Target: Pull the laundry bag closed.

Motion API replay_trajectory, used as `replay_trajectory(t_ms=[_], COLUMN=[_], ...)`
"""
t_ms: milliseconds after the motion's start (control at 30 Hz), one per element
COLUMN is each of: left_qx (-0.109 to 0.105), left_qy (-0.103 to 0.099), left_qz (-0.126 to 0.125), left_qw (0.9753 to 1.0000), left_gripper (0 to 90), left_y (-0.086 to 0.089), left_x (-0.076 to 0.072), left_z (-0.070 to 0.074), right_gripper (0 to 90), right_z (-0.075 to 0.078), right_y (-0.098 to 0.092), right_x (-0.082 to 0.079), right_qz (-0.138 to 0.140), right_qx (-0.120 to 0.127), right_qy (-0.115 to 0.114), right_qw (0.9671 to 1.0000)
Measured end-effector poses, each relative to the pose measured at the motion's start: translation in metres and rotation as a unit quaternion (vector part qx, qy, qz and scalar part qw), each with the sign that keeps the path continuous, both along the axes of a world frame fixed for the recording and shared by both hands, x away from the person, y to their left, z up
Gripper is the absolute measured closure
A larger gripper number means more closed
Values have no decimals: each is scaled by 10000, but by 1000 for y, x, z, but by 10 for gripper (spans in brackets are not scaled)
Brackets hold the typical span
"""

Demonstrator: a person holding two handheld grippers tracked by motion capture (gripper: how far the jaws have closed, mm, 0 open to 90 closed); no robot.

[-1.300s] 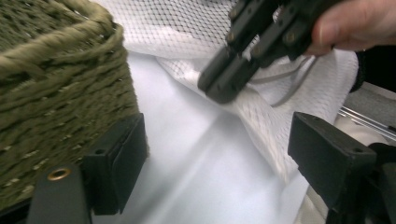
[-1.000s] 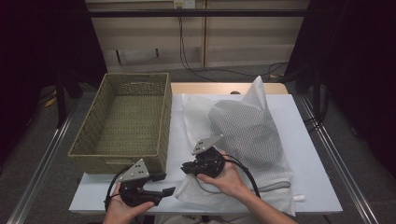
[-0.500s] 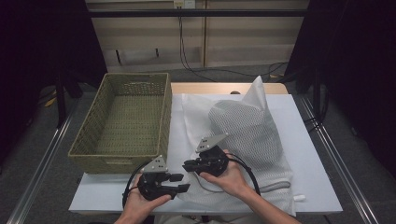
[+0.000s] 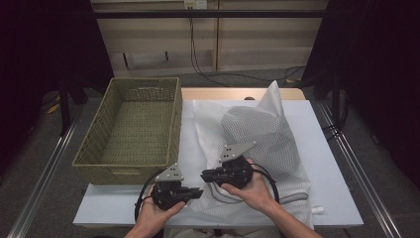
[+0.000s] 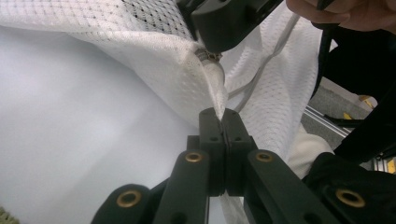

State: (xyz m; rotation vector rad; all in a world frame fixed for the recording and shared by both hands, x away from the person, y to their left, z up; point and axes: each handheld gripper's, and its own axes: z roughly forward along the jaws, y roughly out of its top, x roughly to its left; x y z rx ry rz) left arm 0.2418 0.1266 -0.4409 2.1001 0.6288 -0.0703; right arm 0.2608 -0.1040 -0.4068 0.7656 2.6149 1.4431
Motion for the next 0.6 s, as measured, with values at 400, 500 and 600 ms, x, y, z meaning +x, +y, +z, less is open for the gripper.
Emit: replay_trajectory(t_ms=[400, 500, 600], left_qx=[109, 43, 66], left_qy=[-157, -132, -157], left_qz=[6, 83, 74], left_qw=[9998, 9999, 9998], left_gripper=[893, 893, 893], left_y=[-3, -1, 0], left_x=[-3, -3, -2], left_z=[1, 2, 2], right_gripper=[839, 841, 837], right_z=[-11, -13, -18], right_y=[-14, -15, -16], right_x=[-10, -11, -13], right_qz=[-19, 20, 34], right_qx=[-14, -42, -102], right_qy=[147, 202, 264], right_qw=[9999, 9998, 9996])
